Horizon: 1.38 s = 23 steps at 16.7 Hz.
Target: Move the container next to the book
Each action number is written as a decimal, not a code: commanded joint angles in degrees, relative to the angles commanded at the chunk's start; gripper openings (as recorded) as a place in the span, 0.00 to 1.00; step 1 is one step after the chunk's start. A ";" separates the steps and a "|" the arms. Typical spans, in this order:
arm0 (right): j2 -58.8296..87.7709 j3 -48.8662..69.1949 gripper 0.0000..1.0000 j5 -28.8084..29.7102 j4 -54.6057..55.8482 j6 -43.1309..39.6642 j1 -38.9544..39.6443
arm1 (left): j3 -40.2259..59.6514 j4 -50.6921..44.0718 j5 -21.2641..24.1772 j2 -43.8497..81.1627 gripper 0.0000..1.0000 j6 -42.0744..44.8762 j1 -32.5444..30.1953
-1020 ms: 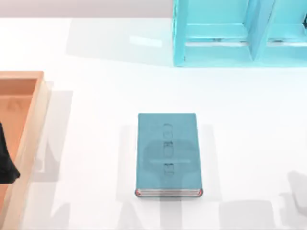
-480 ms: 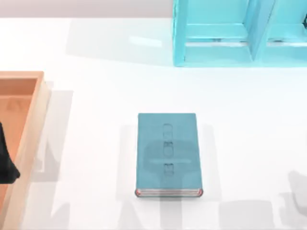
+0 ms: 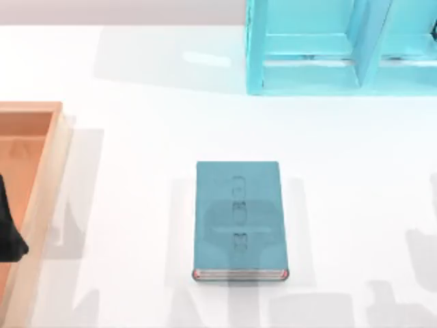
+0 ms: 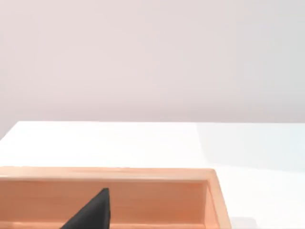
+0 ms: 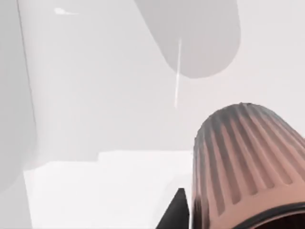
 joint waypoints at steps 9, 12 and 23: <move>3.23 3.50 0.00 0.17 -1.30 6.03 3.79 | 0.00 0.00 0.00 0.00 1.00 0.00 0.00; 7.59 8.90 0.00 0.38 -2.91 16.84 9.46 | 0.00 0.00 0.00 0.00 1.00 0.00 0.00; 28.02 34.34 0.00 -0.11 -9.05 81.48 30.24 | 0.00 0.00 0.00 0.00 1.00 0.00 0.00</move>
